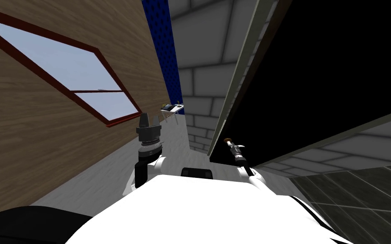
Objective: Pull the door open
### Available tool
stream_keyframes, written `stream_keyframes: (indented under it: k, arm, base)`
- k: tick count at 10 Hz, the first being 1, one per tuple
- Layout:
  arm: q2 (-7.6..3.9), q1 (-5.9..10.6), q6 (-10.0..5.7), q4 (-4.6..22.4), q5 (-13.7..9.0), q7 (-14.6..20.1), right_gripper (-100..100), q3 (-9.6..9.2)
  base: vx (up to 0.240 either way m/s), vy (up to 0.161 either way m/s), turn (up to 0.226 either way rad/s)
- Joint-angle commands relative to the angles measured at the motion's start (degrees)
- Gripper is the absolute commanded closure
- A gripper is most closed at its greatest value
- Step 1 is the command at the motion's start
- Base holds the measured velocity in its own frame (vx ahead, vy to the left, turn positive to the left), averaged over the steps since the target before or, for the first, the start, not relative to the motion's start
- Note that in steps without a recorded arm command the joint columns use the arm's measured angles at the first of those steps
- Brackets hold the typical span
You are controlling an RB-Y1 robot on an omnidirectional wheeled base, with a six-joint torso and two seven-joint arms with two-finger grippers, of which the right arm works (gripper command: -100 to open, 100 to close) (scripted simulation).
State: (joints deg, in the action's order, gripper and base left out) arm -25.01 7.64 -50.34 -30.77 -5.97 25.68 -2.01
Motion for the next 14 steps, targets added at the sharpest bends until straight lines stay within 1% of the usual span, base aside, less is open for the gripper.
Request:
stream_keyframes:
  k: [1, 3, 4, 5, 6, 7, 9, 10, 11, 13, 14]
  arm:
    - [-0.95, -0.54, -0.81, -0.50, 0.51, 1.52, 100, -1.00]
    - [-1.92, -1.09, -1.51, -0.60, 0.97, 2.95, 100, -1.92]
    - [-1.55, -0.58, -1.44, 0.16, 0.84, 2.50, 100, -1.68]
    - [-2.38, -1.65, -2.95, 0.07, 1.20, 3.71, 100, -2.66]
    - [-2.96, -2.25, -3.89, -0.05, 1.38, 4.37, 100, -3.19]
    - [-3.28, -2.58, -4.40, -0.12, 1.48, 4.73, 100, -3.48]
    - [-4.61, -3.96, -6.56, -0.40, 1.91, 6.24, 100, -4.71]
    - [-4.94, -4.30, -7.09, -0.46, 2.01, 6.61, 100, -5.02]
    - [-5.53, -4.92, -8.06, -0.59, 2.21, 7.29, 100, -5.57]
    - [-6.24, -5.66, -9.21, -0.74, 2.43, 8.10, 100, -6.22]
    - [-5.83, -5.59, -8.45, -0.84, 2.39, 7.78, 100, -6.09]
  base:
    - [-0.195, -0.076, 0.119]
    - [-0.196, -0.062, 0.105]
    - [-0.090, -0.030, 0.022]
    - [-0.124, -0.057, 0.105]
    - [-0.215, -0.074, 0.155]
    - [-0.175, -0.065, 0.084]
    - [-0.190, -0.078, 0.099]
    - [-0.168, -0.062, 0.081]
    - [-0.154, -0.052, 0.083]
    - [-0.138, -0.055, 0.065]
    - [-0.064, -0.023, 0.013]
